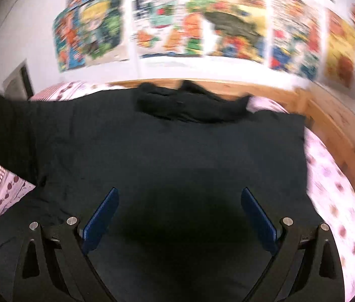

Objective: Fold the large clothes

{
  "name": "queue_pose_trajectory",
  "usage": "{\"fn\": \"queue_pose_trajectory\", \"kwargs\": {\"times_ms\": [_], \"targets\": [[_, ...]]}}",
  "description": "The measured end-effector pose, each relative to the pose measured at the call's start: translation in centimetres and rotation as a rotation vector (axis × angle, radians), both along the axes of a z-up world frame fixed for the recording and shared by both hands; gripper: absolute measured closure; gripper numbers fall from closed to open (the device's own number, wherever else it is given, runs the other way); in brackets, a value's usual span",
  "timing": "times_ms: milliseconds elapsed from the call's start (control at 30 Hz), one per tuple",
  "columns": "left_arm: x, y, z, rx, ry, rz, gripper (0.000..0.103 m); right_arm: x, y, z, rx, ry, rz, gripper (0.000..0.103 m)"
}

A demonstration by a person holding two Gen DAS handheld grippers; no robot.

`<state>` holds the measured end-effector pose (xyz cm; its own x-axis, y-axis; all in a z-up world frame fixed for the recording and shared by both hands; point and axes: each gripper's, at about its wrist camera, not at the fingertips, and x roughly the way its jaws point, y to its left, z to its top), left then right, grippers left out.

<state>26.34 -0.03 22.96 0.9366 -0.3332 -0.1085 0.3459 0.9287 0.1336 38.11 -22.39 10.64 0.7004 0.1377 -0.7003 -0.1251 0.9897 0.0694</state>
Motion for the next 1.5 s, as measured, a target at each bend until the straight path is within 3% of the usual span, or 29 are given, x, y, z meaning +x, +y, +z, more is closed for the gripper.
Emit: {"fn": "queue_pose_trajectory", "kwargs": {"times_ms": [200, 300, 433, 500, 533, 633, 667, 733, 833, 900, 967, 1033, 1100, 1133, 1167, 1200, 1300, 1333, 1400, 1433, 1500], "targets": [[1.3, -9.2, -3.8, -0.022, 0.098, -0.197, 0.101, -3.2, -10.3, 0.1, 0.064, -0.027, -0.193, 0.007], [1.4, -11.3, -6.4, -0.013, 0.185, -0.272, 0.101, -3.8, -13.8, -0.9, 0.082, -0.009, -0.253, 0.007], [-0.5, -11.1, -7.9, -0.008, 0.259, -0.355, 0.101, -3.8, -14.6, -2.3, 0.13, 0.009, -0.183, 0.007], [-1.5, -9.9, -8.2, -0.029, 0.313, -0.379, 0.093, -3.4, -13.9, -2.4, 0.18, -0.005, -0.128, 0.006], [-1.8, -9.1, -8.3, -0.036, 0.338, -0.375, 0.082, -3.0, -13.3, -2.3, 0.225, -0.017, -0.085, 0.004], [-1.7, -5.5, -8.0, -0.089, 0.41, -0.314, 0.041, -2.6, -11.0, -2.2, 0.347, -0.018, 0.049, 0.002], [-1.4, -3.1, -7.9, -0.129, 0.447, -0.26, 0.036, -2.4, -10.0, -2.3, 0.377, -0.008, 0.091, 0.002], [0.3, -0.4, -7.7, -0.153, 0.511, -0.165, 0.036, -1.9, -8.0, -2.7, 0.433, 0.041, 0.181, 0.002], [2.0, 4.5, -8.6, -0.123, 0.582, 0.023, 0.035, -1.3, -4.7, -4.0, 0.455, 0.124, 0.256, 0.002], [2.9, 7.6, -9.7, -0.117, 0.611, 0.115, 0.025, -0.6, -2.3, -5.3, 0.457, 0.201, 0.296, 0.002], [3.9, 10.8, -11.3, -0.153, 0.665, 0.213, 0.013, 0.5, -0.4, -7.3, 0.465, 0.318, 0.263, 0.002], [4.7, 13.1, -12.7, -0.209, 0.738, 0.283, 0.011, 1.0, 0.8, -9.1, 0.476, 0.402, 0.216, 0.002], [5.2, 14.5, -13.7, -0.263, 0.801, 0.31, 0.008, 1.5, 1.5, -10.5, 0.461, 0.429, 0.202, 0.002], [5.4, 15.3, -14.4, -0.297, 0.829, 0.316, 0.008, 1.6, 1.7, -10.9, 0.448, 0.429, 0.195, 0.008], [5.4, 15.6, -14.7, -0.314, 0.84, 0.316, 0.007, 1.5, 1.7, -10.8, 0.451, 0.421, 0.188, 0.022], [5.3, 16.0, -15.0, -0.329, 0.849, 0.316, 0.006, 1.3, 1.6, -10.7, 0.463, 0.411, 0.183, 0.029], [5.3, 16.4, -15.0, -0.34, 0.844, 0.309, 0.003, 0.5, 1.2, -10.0, 0.491, 0.388, 0.177, 0.055], [5.4, 16.4, -14.9, -0.337, 0.839, 0.308, 0.002, 0.1, 1.4, -9.7, 0.496, 0.391, 0.186, 0.067], [5.4, 16.2, -14.4, -0.32, 0.817, 0.305, 0.002, -0.5, 2.0, -9.0, 0.474, 0.385, 0.209, 0.075], [5.5, 16.1, -14.0, -0.302, 0.805, 0.305, 0.002, -0.6, 2.1, -8.6, 0.457, 0.373, 0.225, 0.092], [6.1, 15.7, -13.4, -0.248, 0.784, 0.317, 0.002, -1.0, 2.1, -7.2, 0.441, 0.336, 0.241, 0.098]]}}
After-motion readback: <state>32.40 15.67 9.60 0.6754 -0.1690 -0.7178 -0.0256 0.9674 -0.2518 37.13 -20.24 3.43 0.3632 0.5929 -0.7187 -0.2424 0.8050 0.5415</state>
